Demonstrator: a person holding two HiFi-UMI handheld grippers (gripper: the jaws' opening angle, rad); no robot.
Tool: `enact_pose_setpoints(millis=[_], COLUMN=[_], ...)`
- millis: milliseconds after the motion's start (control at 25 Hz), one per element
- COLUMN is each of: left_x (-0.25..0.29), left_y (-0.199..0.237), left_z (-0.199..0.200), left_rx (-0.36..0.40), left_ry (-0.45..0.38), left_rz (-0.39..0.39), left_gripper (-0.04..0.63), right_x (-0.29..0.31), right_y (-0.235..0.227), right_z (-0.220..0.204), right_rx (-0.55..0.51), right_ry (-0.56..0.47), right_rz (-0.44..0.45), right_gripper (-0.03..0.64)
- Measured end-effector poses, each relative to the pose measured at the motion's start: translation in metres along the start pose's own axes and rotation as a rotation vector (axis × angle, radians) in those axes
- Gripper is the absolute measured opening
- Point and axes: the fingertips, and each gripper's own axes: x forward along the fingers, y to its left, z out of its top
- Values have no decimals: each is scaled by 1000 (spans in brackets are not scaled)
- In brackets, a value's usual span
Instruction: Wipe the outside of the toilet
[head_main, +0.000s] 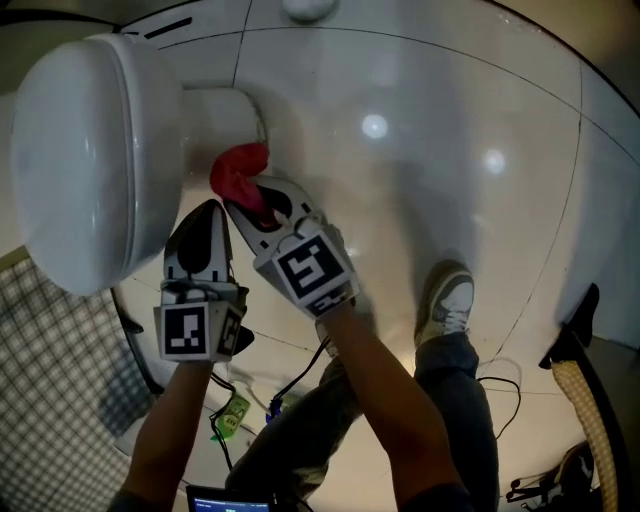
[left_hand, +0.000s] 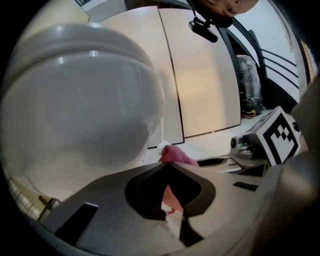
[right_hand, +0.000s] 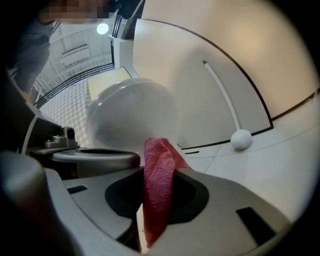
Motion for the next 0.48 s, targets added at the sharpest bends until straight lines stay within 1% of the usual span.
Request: enact_pose_setpoints(millis=[200,240,360,480], left_x=[-5,-10,-28,-41], left_y=[-5,-10,-38,-42], left_z=[2,1,-2,-2], left_rx=[-32,-45,-115,-121], left_ry=[25,30,67,91], left_rz=[31,28,0,9], left_gripper=[12,12,12,12], right_x=[7,3,-15,-14], right_y=[-22,-25,-27,-14], right_z=[23,24,11,1], right_rx=[9,8,17,19], right_ry=[-38,-27,51,76], right_rz=[-45,-57,-90,-63], right_gripper=[91,91,91,91])
